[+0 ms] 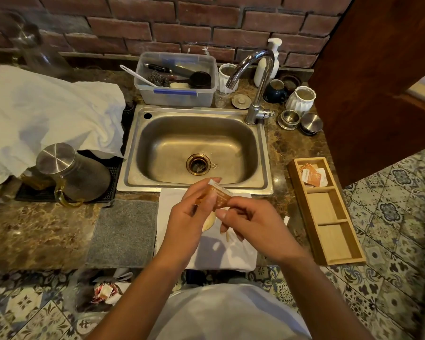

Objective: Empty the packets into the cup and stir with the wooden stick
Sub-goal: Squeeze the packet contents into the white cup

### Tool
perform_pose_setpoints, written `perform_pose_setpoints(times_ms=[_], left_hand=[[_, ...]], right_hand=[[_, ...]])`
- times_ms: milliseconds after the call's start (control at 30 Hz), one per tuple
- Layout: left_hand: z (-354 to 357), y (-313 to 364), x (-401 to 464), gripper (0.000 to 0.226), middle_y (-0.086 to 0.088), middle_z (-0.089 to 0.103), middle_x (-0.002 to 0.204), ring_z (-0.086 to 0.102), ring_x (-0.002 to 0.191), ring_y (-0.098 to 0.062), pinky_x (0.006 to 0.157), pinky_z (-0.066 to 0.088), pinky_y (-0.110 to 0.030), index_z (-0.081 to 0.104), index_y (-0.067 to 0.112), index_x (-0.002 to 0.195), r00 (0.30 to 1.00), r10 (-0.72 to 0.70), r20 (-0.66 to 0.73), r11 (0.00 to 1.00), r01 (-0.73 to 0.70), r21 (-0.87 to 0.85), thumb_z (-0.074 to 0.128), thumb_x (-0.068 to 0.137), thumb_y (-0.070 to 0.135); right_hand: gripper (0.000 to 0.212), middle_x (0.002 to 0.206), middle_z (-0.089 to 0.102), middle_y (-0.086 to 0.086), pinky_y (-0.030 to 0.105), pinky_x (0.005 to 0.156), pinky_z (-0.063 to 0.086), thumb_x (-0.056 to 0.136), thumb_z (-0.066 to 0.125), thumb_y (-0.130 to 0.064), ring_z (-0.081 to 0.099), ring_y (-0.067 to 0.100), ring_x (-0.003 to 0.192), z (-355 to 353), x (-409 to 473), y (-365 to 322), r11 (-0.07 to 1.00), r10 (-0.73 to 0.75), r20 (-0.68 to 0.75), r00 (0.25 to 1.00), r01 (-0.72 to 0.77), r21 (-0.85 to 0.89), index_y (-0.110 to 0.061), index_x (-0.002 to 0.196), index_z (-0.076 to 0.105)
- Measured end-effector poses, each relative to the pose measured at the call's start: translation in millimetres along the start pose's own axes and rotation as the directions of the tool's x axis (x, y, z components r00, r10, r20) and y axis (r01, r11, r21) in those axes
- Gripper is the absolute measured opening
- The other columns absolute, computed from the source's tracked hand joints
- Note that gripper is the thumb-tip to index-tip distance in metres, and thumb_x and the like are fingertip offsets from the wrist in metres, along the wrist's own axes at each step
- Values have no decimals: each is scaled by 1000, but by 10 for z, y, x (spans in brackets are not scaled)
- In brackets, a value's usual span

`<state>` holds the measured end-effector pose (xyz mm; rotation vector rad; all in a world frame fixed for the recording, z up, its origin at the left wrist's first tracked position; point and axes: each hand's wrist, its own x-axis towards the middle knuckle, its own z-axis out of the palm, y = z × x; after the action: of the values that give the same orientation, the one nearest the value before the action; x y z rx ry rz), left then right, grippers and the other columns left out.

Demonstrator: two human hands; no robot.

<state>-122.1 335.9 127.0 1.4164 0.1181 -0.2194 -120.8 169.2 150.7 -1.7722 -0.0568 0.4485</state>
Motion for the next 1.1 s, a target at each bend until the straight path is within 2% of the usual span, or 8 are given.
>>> perform_pose_setpoints(times_ms=[100, 200, 333, 467, 633, 833, 967, 1100], left_hand=[[-27, -49, -57, 34, -2, 61, 140, 60, 127, -15, 105, 46, -24, 68, 28, 126, 999, -8, 37, 1000, 8, 5, 43, 104, 36], [-68, -147, -66, 30, 7, 58, 142, 54, 129, -2, 101, 43, -13, 74, 19, 114, 1000, 12, 2, 997, -12, 82, 50, 103, 33], [-195, -333, -44, 14, 5, 70, 112, 67, 107, -10, 91, 54, -30, 75, 19, 101, 997, 26, -67, 988, -16, 155, 64, 97, 27], [-323, -474, -65, 10, -1, 75, 85, 68, 75, -11, 73, 54, -25, 74, 18, 95, 996, -87, -7, 984, 87, 157, 64, 97, 18], [-404, -644, -92, 18, 1, 64, 63, 57, 56, -12, 59, 47, -24, 70, 12, 83, 977, -208, -41, 952, 212, 219, 64, 98, 22], [-434, -733, -74, 38, -1, 61, 54, 51, 46, -12, 50, 41, -23, 65, 0, 74, 950, -308, -45, 907, 307, 287, 59, 101, 27], [-441, -713, -49, 39, -1, 59, 53, 48, 42, -9, 46, 39, -19, 65, 7, 67, 933, -358, -44, 895, 357, 268, 59, 101, 25], [-412, -660, -54, 36, -2, 58, 52, 45, 40, -8, 43, 37, -16, 64, 3, 72, 910, -410, -56, 886, 412, 215, 58, 101, 22]], right_hand=[[15, 71, 73, 5, 25, 55, 46, 99, 67, -22, 55, 6, 53, 76, 14, 57, 1000, 3, -5, 1000, -3, 4, -24, 85, 75], [16, 70, 72, 7, 23, 54, 45, 100, 66, -20, 54, 4, 52, 97, 30, 118, 999, 17, 7, 1000, -18, 32, -22, 86, 73], [19, 72, 72, 10, 21, 54, 44, 101, 63, -21, 52, 6, 52, 77, 76, 260, 997, 79, 36, 996, -79, -12, -8, 90, 72], [26, 69, 69, 10, 15, 50, 41, 103, 59, -18, 49, 5, 48, 149, 110, 417, 981, 188, 88, 978, -191, 27, -3, 86, 69], [24, 65, 66, 4, 19, 44, 35, 103, 59, -16, 43, 7, 43, 302, 148, 591, 935, 317, 90, 944, -327, 139, 1, 87, 68], [28, 59, 63, 2, 23, 42, 34, 102, 60, -18, 43, 10, 43, 398, 173, 664, 915, 373, 75, 925, -380, 134, -10, 76, 69], [30, 60, 63, 5, 22, 42, 35, 102, 59, -18, 44, 11, 44, 421, 197, 688, 893, 418, 76, 905, -424, 149, -12, 75, 71], [29, 61, 62, 6, 24, 43, 36, 102, 59, -20, 45, 13, 47, 446, 216, 714, 876, 450, 80, 889, -457, 155, -6, 80, 72]])
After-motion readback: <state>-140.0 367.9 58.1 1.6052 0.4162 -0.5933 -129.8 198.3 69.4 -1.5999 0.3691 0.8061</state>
